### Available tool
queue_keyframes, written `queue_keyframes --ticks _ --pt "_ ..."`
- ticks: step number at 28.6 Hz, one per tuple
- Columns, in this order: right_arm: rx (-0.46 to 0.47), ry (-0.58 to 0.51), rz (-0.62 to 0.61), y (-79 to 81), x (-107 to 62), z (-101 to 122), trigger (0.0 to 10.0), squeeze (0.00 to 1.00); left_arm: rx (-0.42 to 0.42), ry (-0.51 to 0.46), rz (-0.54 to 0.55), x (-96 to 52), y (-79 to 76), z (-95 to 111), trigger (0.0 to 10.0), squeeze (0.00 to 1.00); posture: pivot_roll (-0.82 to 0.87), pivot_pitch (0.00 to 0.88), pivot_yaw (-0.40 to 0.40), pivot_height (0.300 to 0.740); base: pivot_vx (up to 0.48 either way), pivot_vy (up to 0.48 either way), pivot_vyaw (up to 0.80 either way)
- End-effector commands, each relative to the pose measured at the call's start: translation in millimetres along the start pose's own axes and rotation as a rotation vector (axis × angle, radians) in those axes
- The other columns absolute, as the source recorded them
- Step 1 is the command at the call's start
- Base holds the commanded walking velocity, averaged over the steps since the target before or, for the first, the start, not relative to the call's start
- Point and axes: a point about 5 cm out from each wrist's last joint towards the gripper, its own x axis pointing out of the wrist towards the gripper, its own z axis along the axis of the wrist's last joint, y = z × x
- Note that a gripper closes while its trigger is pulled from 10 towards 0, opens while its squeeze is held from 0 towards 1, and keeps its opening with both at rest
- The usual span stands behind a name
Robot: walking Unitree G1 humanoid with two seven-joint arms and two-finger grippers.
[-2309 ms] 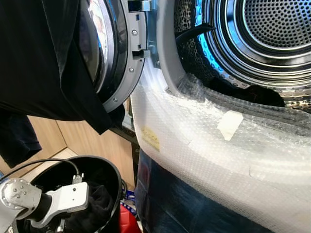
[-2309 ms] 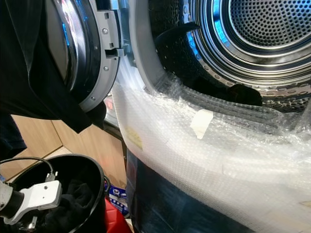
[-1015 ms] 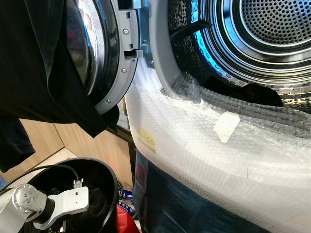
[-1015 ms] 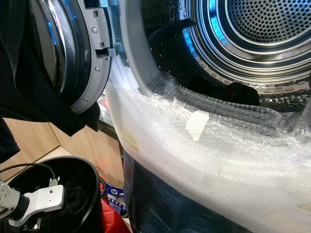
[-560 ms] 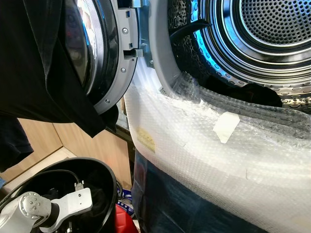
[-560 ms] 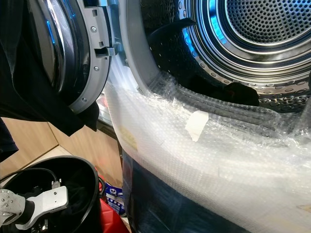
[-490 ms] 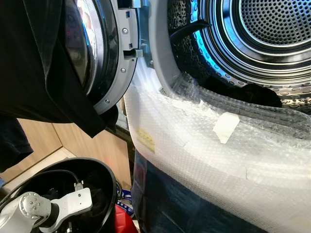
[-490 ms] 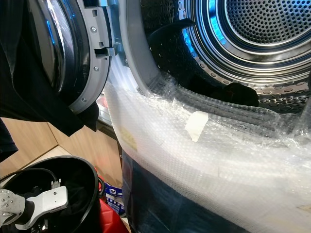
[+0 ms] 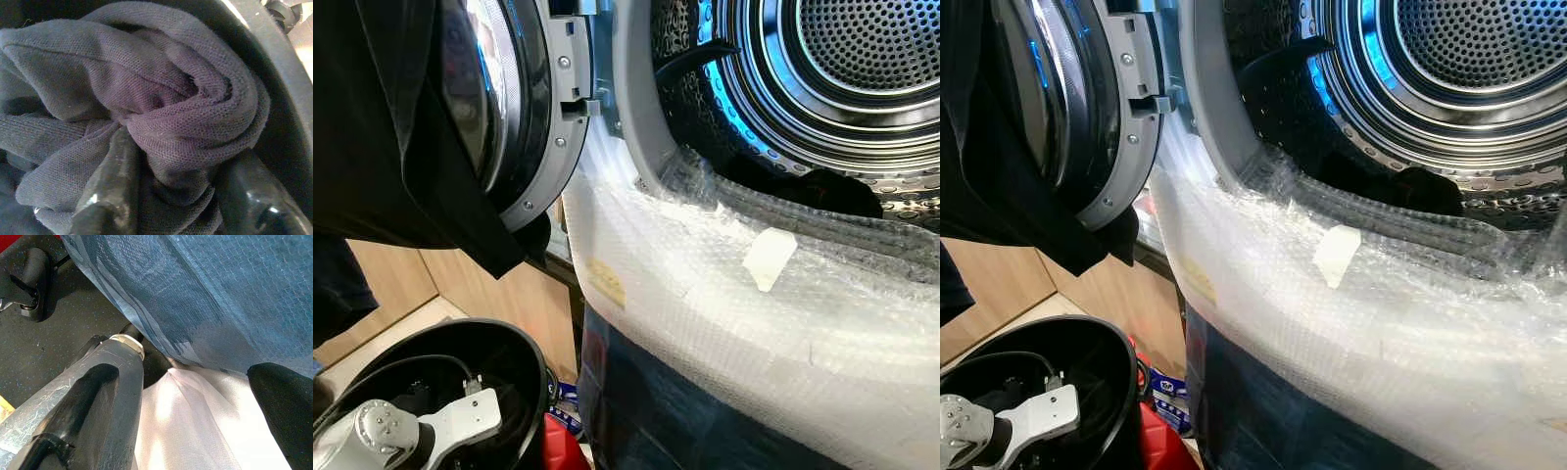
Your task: Clothes washing
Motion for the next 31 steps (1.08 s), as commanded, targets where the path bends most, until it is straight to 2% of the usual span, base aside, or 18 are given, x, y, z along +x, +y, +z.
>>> queue_keyframes --ticks 1,9,15,21,22,29,31 --pt "-0.004 0.0 0.004 1.3 0.1 0 10.0 0.0 0.0 -0.007 -0.043 1.9 -6.2 1 0.0 0.0 0.21 0.0 -0.01 0.74 0.0 0.0 0.0" --pt "0.002 -0.013 -0.006 -3.8 -0.4 5 10.0 0.0 -0.023 -0.056 -0.048 3.1 -4.5 12 0.0 0.0 0.21 0.0 -0.012 0.74 0.0 0.0 0.0" --pt "-0.004 -0.02 -0.011 -6.3 -0.6 8 10.0 0.0 -0.042 -0.052 -0.047 0.5 -6.5 8 0.0 0.0 0.22 0.0 -0.007 0.74 0.0 0.0 0.0" --pt "0.002 -0.033 -0.021 -9.5 -1.1 13 10.0 0.0 -0.056 -0.063 -0.026 -3.4 -0.6 8 0.0 0.0 0.22 0.0 0.003 0.74 0.0 0.0 0.0" --pt "-0.007 -0.055 -0.019 -10.4 -1.5 18 10.0 0.0 -0.057 -0.098 -0.007 -9.7 4.8 14 0.0 0.0 0.21 0.0 0.006 0.74 0.0 0.0 0.0" --pt "-0.006 -0.06 -0.014 -10.3 -1.5 19 10.0 0.0 -0.063 -0.188 0.037 -28.0 12.5 29 0.0 0.0 0.23 0.0 0.006 0.74 0.0 0.0 0.0" --pt "0.024 -0.06 -0.015 -9.4 -1.4 19 10.0 0.0 -0.071 -0.269 0.084 -50.1 19.4 39 0.0 0.0 0.22 0.0 0.019 0.74 0.0 0.0 0.0"
